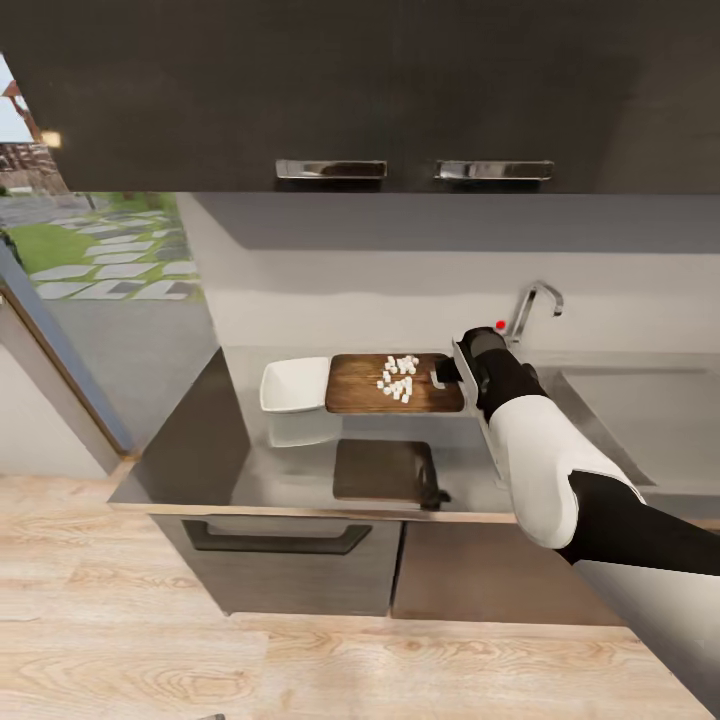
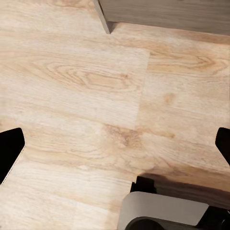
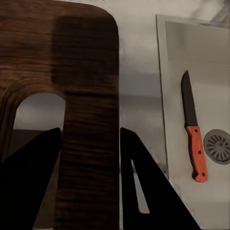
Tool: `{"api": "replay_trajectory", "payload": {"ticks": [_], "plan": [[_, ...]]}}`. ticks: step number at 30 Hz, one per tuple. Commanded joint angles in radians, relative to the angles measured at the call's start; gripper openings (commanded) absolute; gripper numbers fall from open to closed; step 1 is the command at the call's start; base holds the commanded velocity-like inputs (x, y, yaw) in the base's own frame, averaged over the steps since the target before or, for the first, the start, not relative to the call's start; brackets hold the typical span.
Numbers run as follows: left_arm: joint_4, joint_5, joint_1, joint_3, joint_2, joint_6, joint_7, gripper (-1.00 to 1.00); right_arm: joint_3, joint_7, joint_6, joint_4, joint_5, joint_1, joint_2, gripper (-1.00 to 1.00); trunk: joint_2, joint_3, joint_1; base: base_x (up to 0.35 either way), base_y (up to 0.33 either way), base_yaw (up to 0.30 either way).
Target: In the kitchen, take the Vidalia onion out of the sink, dice it on the chopping board with the paring knife, put the diced onion into the bowl on the countertop, then place both the paring knife and the chopping board into the sink.
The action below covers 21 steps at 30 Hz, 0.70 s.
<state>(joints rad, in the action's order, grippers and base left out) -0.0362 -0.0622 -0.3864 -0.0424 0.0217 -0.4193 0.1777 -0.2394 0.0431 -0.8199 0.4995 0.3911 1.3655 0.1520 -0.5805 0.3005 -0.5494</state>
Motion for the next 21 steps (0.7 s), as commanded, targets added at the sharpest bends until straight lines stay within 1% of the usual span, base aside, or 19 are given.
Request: {"api": "replay_trajectory", "payload": {"ticks": [1,8,12,16,21], "plan": [[-0.004,-0.005,-0.002,-0.003,0.000,-0.007,-0.003,1.00,-0.006,0.004,-0.002,0.001,-0.003,0.001,0.001,-1.00,-0.002,0.002,0.000,0.000,0.332,0.000],[-0.004,-0.005,-0.002,-0.003,0.000,-0.007,-0.004,1.00,-0.006,0.004,-0.002,0.001,-0.003,0.001,0.001,-1.00,-0.002,0.002,0.000,0.018,0.325,0.000],[-0.004,-0.005,-0.002,-0.004,0.000,-0.007,-0.003,1.00,-0.006,0.004,-0.002,0.001,-0.003,0.001,0.001,-1.00,-0.002,0.002,0.000,0.099,0.182,0.000],[-0.004,-0.005,-0.002,-0.003,0.000,-0.007,-0.004,1.00,-0.006,0.004,-0.002,0.001,-0.003,0.001,0.001,-1.00,-0.002,0.002,0.000,0.176,0.121,0.000],[-0.004,-0.005,-0.002,-0.003,0.000,-0.007,-0.004,1.00,-0.006,0.004,-0.002,0.001,-0.003,0.001,0.001,-1.00,-0.002,0.002,0.000,0.273,0.176,0.000]]}}
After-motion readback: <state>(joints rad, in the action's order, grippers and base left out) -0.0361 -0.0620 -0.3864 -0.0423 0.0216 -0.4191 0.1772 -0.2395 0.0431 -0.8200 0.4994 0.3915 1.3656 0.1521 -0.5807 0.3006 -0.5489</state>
